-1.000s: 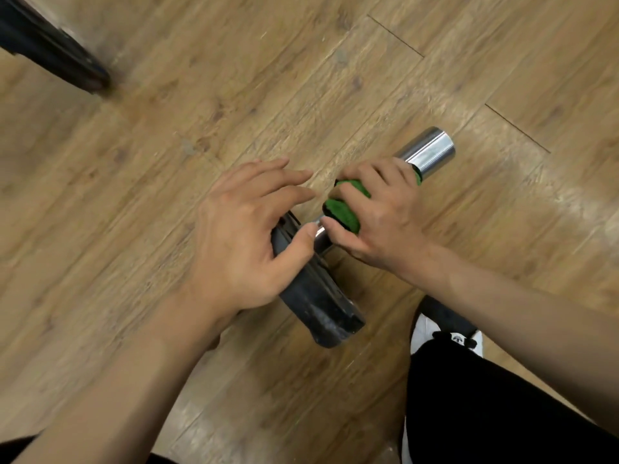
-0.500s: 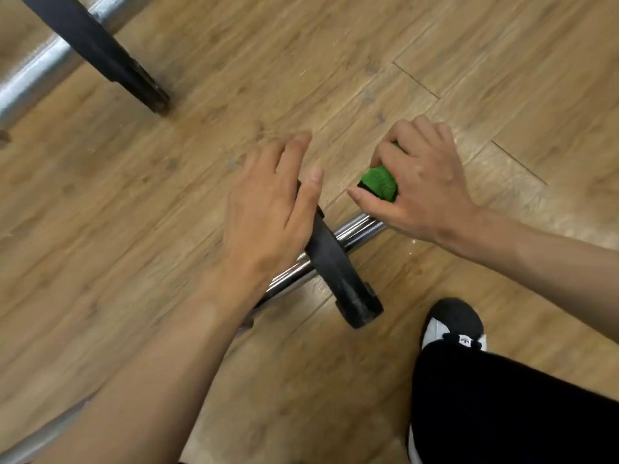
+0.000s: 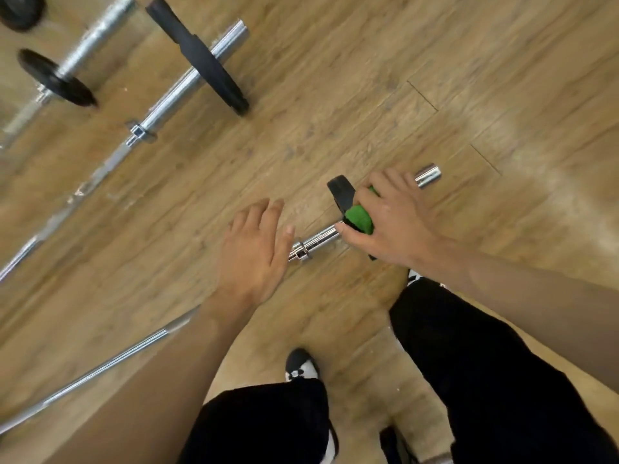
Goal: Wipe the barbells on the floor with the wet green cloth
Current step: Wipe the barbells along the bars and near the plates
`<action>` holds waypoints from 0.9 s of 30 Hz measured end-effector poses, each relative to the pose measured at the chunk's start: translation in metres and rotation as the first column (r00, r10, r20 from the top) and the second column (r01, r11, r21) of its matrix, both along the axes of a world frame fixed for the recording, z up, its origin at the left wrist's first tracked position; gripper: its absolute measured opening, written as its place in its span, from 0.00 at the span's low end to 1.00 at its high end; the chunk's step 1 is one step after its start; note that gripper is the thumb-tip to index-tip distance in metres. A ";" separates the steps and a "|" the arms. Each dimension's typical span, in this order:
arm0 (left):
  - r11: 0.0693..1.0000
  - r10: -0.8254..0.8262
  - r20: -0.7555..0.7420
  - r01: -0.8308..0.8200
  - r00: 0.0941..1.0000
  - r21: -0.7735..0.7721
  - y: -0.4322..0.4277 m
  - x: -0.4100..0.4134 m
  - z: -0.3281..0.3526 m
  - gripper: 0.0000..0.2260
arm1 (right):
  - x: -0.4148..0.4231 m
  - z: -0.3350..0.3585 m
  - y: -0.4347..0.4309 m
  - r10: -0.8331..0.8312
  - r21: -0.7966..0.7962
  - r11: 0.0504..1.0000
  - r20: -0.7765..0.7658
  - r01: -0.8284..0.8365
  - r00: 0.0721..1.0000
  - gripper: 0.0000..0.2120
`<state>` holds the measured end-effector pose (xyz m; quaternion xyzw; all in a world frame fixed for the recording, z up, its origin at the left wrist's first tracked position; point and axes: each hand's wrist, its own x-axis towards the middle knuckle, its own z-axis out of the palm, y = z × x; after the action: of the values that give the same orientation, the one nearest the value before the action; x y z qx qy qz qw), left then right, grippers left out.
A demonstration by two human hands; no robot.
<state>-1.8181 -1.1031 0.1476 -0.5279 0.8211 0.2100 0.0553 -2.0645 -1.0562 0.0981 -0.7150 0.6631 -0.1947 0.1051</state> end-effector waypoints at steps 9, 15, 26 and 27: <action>0.994 0.098 0.040 -0.099 0.994 0.035 0.037 0.097 0.045 0.37 | 0.091 0.054 0.030 -0.161 0.017 0.986 -0.076 0.163 0.984 0.27; 0.995 0.033 0.059 -0.039 0.998 0.094 0.083 0.159 0.031 0.37 | 0.138 0.045 0.076 -0.340 -0.003 0.940 -0.068 0.340 0.938 0.26; 0.982 0.098 0.015 -0.099 0.995 0.162 0.116 0.147 -0.091 0.27 | 0.158 -0.085 0.112 -0.379 0.083 0.919 -0.087 0.386 0.921 0.27; 0.981 0.099 0.012 -0.099 0.995 0.168 0.116 0.142 -0.108 0.27 | 0.158 -0.099 0.111 -0.387 0.088 0.915 -0.088 0.394 0.918 0.27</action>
<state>-1.6761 -0.9867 0.0396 -0.5618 0.7730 0.2803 0.0905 -1.9062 -0.9456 -0.0011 -0.5679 0.8050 -0.1522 0.0786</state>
